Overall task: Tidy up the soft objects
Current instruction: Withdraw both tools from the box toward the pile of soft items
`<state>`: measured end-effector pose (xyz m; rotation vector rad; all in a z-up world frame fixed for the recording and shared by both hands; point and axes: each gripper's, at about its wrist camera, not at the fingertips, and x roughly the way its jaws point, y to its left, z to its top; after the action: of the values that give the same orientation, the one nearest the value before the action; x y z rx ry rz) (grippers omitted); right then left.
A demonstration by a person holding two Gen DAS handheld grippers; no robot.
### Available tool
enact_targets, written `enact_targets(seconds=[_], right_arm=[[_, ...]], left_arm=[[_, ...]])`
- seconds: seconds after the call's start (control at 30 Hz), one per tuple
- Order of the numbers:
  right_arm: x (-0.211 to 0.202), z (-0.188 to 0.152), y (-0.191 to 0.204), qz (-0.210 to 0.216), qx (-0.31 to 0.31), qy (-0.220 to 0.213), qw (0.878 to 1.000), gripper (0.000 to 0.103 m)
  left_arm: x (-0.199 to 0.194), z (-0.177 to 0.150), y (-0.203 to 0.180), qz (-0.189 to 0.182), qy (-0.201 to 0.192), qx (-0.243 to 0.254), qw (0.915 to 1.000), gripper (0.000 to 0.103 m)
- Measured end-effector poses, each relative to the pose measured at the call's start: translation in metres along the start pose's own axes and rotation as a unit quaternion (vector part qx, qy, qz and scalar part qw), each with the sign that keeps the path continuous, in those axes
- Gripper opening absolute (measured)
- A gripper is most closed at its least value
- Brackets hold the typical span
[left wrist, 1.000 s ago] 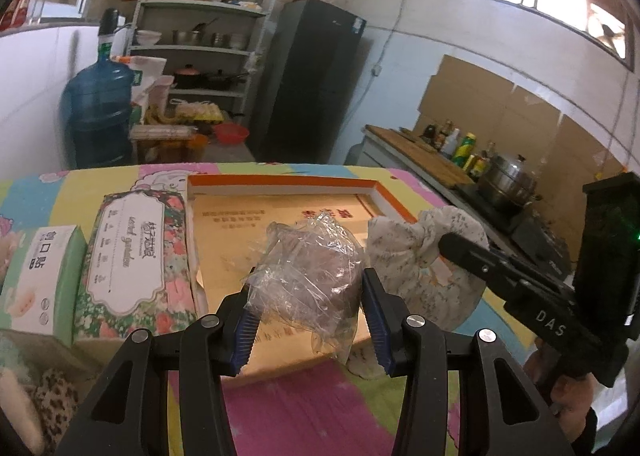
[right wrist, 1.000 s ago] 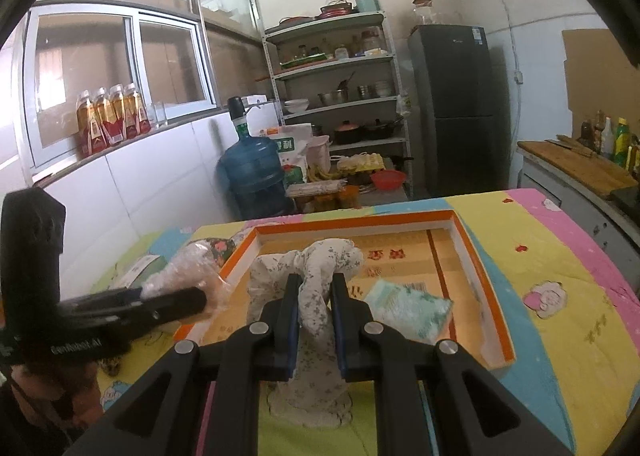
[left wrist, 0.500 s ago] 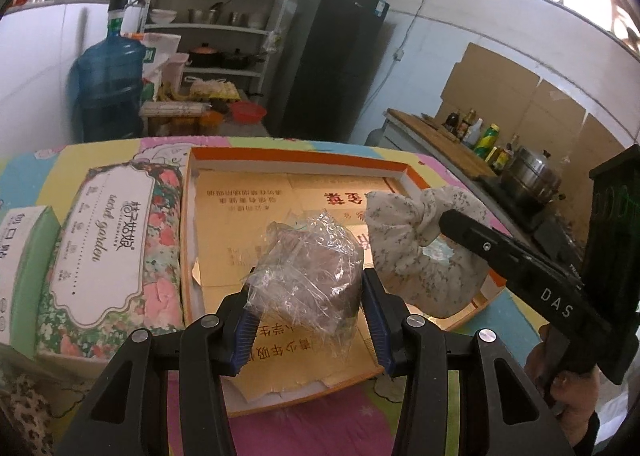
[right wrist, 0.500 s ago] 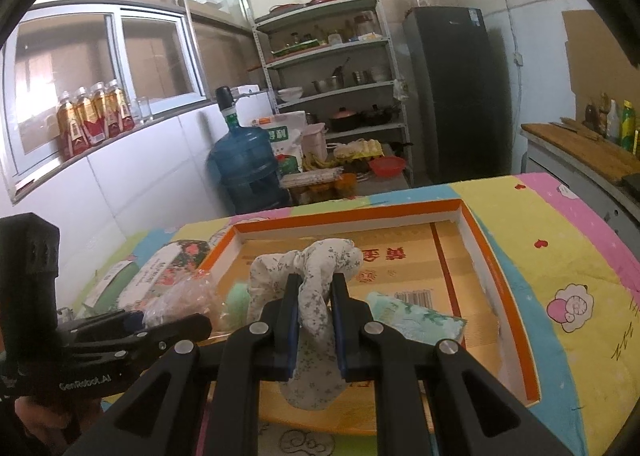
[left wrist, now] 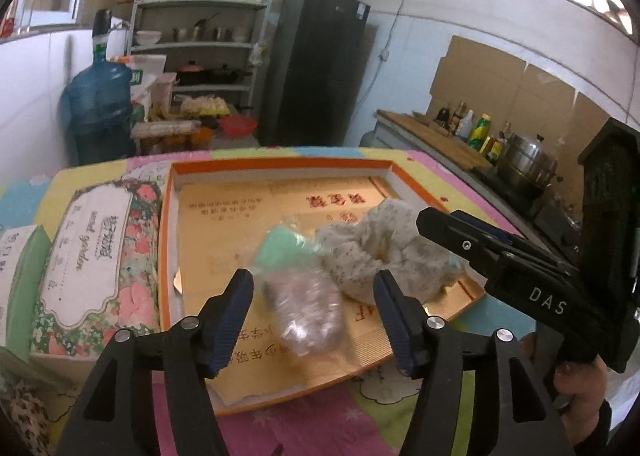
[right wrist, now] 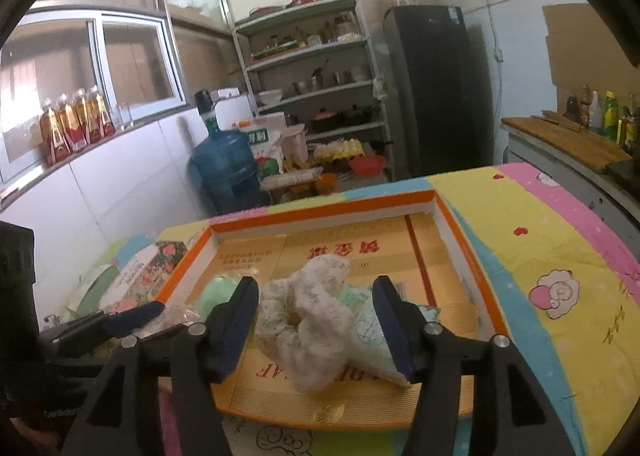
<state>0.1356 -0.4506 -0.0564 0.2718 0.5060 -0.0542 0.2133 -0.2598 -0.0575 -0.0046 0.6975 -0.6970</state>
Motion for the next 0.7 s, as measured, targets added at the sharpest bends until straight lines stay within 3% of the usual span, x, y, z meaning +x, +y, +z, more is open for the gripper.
enact_targets(seconds=[0.3,0.7], right_arm=[[-0.011,0.000,0.003,0.005,0.012,-0.004,1.000,0.059],[-0.028,-0.002,0.037,0.025,-0.003,-0.007,1.000,0.059]], left_arm=[[-0.030,0.000,-0.005,0.000,-0.035,0.017,0.9992,0.065],[-0.074,-0.005,0.020,0.024,-0.059,-0.004,0.9980,0.065]])
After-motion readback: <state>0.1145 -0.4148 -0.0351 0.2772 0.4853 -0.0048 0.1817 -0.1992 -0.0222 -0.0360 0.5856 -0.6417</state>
